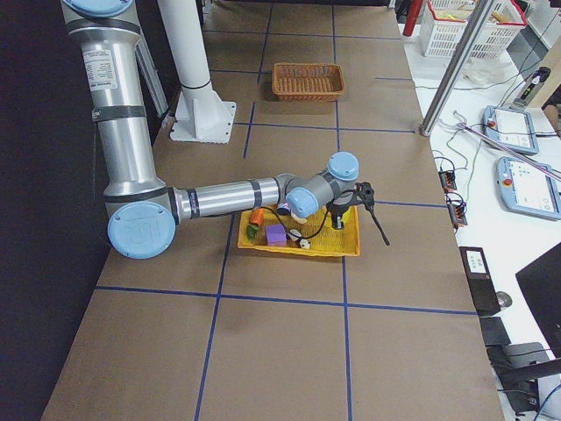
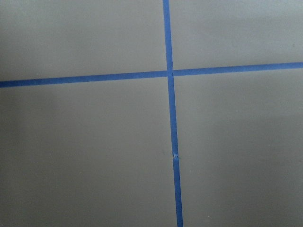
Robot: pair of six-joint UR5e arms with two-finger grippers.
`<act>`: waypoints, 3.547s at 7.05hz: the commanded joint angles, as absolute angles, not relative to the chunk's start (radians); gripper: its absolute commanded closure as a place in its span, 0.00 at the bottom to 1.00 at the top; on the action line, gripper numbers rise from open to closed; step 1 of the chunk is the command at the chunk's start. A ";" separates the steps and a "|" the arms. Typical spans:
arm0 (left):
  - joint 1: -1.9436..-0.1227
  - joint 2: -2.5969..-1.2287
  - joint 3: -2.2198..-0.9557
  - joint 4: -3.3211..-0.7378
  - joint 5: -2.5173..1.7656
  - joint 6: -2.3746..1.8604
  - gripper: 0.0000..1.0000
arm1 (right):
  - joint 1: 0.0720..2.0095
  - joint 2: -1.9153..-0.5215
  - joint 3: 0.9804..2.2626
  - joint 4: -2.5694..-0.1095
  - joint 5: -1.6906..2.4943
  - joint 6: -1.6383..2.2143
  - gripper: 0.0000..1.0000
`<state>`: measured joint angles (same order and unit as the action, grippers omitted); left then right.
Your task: Move tape to another basket
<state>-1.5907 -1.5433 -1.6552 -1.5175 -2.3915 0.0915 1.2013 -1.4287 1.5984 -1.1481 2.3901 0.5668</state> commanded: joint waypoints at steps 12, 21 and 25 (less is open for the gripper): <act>-1.105 -1.641 -1.864 -2.461 -2.479 -1.607 0.00 | 0.763 -1.411 1.746 -0.145 1.949 1.954 1.00; -0.622 -1.896 -1.876 -3.081 -1.832 -2.540 0.00 | 0.463 -1.258 1.838 -0.087 1.807 2.042 1.00; -0.525 -1.943 -1.859 -3.091 -1.830 -2.534 0.00 | 0.440 -1.233 1.833 -0.090 1.807 2.043 0.99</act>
<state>-0.5577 -1.9303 -1.8639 -3.0883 -1.8307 -2.5373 0.4505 -1.2471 1.8374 -0.0882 1.8075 2.0424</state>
